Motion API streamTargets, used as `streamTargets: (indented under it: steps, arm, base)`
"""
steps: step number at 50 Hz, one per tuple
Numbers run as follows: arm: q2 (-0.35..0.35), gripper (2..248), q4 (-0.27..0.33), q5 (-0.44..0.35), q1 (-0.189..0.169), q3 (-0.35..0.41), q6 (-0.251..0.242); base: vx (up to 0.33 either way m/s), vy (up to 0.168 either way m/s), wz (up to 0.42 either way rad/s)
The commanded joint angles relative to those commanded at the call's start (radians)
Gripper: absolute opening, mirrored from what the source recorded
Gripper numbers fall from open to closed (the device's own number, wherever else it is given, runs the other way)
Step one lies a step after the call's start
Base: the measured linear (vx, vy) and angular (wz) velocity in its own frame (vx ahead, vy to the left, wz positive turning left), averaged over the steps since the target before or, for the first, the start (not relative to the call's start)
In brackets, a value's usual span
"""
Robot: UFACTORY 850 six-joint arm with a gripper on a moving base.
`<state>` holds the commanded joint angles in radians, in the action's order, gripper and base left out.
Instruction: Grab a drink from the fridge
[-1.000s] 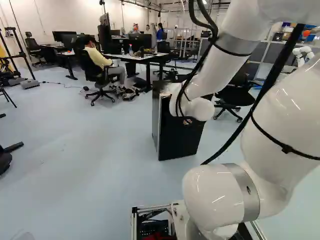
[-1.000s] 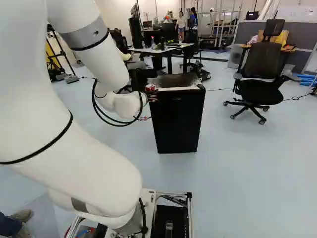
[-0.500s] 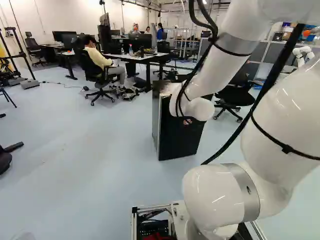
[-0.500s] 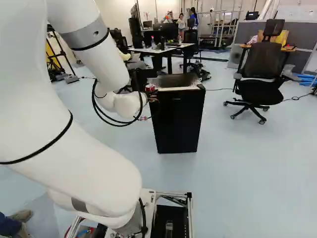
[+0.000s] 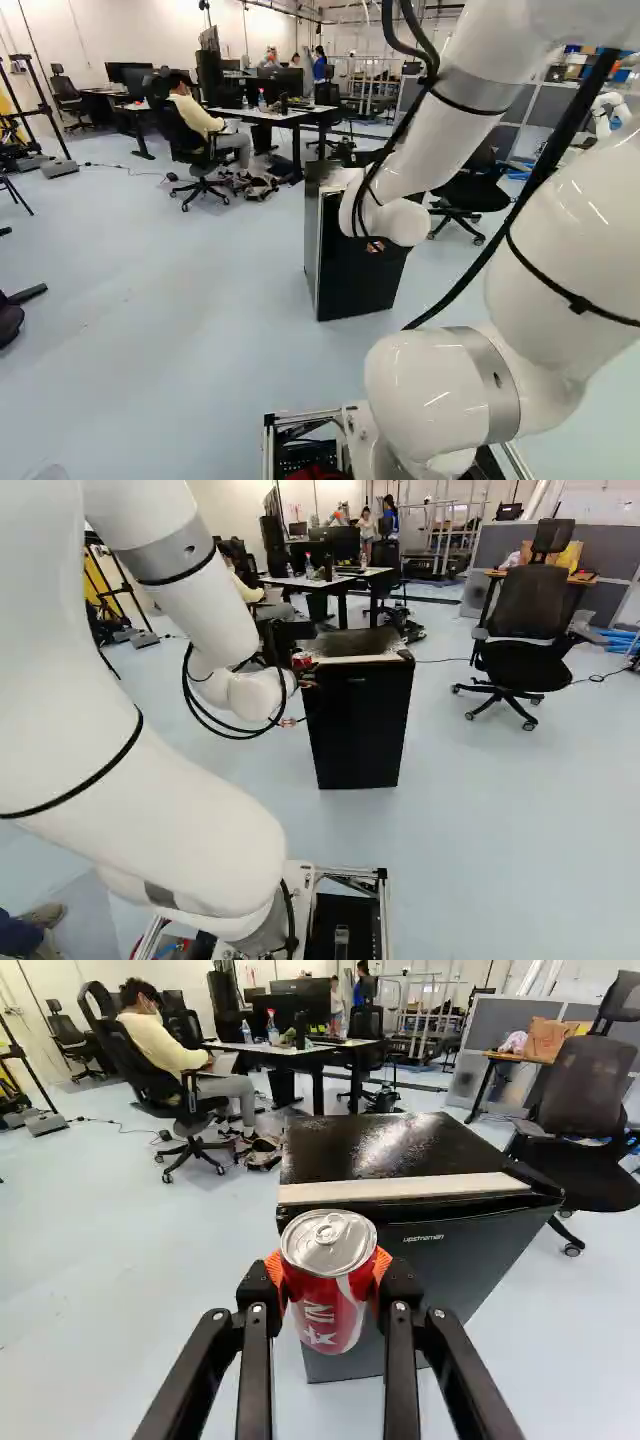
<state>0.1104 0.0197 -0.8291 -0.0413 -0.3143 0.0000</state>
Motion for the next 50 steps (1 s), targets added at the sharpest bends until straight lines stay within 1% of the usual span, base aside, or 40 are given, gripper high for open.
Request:
streamTargets:
  steps: [13, 35, 50]
  arm:
    - [0.035, 101, -0.004, -0.009, 0.009, 0.047, 0.000]
    - [0.114, 101, -0.013, -0.029, 0.028, 0.154, 0.000]
    - [0.150, 101, -0.017, -0.039, 0.037, 0.202, 0.000]
  base:
    - [0.000, 0.000, 0.000]
    - [0.000, 0.000, 0.000]
    - [0.000, 0.000, 0.000]
